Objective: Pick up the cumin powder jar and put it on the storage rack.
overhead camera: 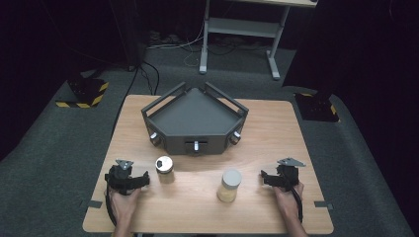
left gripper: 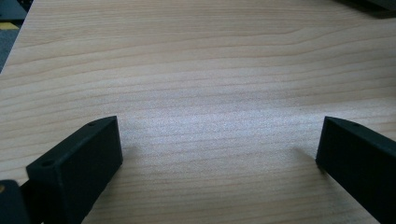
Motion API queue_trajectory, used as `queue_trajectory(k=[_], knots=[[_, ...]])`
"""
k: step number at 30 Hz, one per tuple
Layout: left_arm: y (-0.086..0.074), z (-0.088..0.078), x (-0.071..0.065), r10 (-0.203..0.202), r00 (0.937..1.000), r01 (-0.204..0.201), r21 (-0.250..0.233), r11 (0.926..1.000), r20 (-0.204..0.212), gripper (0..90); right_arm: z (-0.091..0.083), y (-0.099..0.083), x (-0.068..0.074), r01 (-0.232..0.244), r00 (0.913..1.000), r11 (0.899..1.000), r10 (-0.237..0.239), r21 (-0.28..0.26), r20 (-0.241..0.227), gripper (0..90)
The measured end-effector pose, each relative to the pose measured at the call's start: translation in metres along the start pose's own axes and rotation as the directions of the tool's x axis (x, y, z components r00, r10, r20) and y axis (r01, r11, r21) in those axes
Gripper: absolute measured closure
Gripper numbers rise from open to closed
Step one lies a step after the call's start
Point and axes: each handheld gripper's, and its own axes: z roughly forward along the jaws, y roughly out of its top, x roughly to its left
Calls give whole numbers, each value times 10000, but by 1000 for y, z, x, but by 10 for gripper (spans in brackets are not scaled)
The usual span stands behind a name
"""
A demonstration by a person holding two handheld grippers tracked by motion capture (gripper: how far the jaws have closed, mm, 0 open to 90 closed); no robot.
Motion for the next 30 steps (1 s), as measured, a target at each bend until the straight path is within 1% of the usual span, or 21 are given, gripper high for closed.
queue_trajectory(k=[3,8,13,14,16,20,22,24,26,27,30], knots=[[1,1,-4,-147,9998,147,-2,9999,-145,3,0,0,0,3,10000,10000,-3,-2,1,90],[1,1,-5,-201,9996,201,-2,9998,-183,4,0,0,0,-1,10000,10000,1,-1,1,91],[3,1,-5,-104,9999,104,76,9999,-87,3,0,0,0,-1,10000,10000,1,0,1,91],[3,1,-3,-110,9999,110,59,9999,29,3,0,0,0,-2,10000,10000,2,-1,2,91],[2,0,0,-175,9991,176,-21,9998,396,3,0,0,0,-10,10000,10000,10,4,4,91],[2,-2,1,132,9973,-131,-11,9999,720,3,0,0,0,-34,10000,10000,34,2,17,91],[1,-5,3,276,9951,-273,-52,9996,948,3,0,0,0,-43,10000,10000,43,10,16,91],[1,-8,5,463,9919,-454,-104,9989,1181,3,0,0,0,-34,10000,10000,34,3,16,91],[3,-10,9,638,9871,-645,0,9979,1466,4,0,0,0,-36,10000,10000,36,2,16,91],[4,-11,12,683,9845,-697,35,9976,1614,5,0,0,0,-34,10000,10000,34,1,15,91],[2,-16,15,751,9800,-764,1,9971,1841,5,0,0,0,-26,10000,10000,26,-2,14,91]])
